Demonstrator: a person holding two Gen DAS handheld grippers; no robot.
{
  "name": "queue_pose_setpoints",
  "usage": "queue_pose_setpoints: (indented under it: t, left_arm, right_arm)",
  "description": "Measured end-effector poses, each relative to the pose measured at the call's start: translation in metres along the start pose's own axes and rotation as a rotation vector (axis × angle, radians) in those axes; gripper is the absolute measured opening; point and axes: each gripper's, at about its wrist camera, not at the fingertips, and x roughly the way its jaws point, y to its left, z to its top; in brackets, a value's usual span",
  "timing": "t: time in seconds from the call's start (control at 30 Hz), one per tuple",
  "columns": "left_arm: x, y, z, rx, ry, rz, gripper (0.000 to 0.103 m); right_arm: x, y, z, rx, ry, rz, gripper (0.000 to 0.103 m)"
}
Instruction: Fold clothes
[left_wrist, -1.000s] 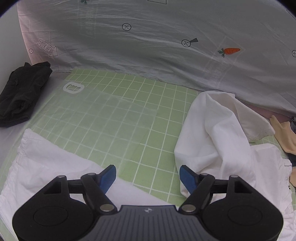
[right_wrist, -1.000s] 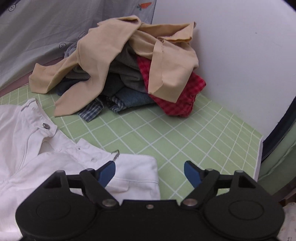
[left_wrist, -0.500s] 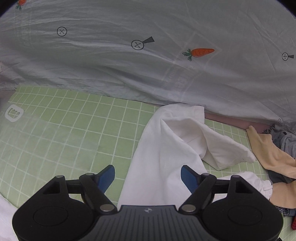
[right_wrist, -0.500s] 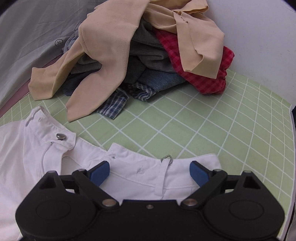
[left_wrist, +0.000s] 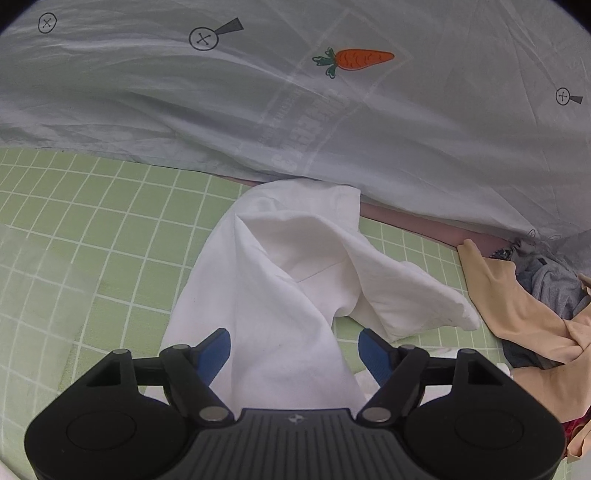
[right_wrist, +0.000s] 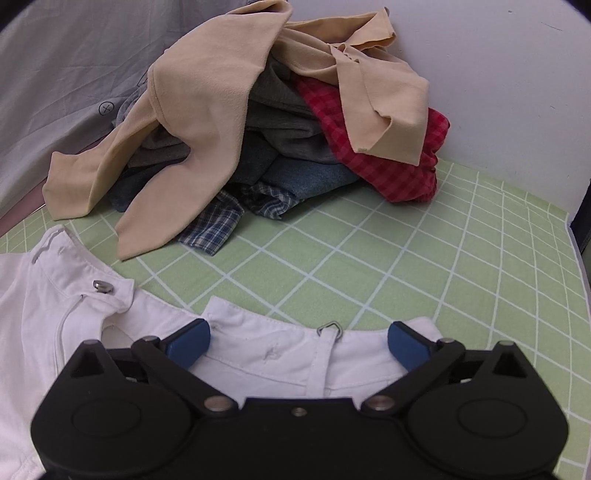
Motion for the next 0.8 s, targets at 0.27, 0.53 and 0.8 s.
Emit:
queue_pose_setpoints:
  t: [0.27,0.53,0.8]
  left_arm:
    - [-0.041,0.024,-0.014,-0.028,-0.102,0.008,0.003]
    - [-0.150,0.098,-0.075,-0.209,-0.261,0.238,0.004]
    - [-0.149,0.163,-0.137,-0.384,-0.071,0.399,0.014]
  right_arm:
    - [-0.002,0.001,-0.009,-0.015,-0.056,0.004,0.103]
    - [-0.004,0.004,-0.012,-0.030,-0.084,-0.010,0.103]
    - [-0.005,0.004,-0.013,-0.030,-0.093,-0.008,0.103]
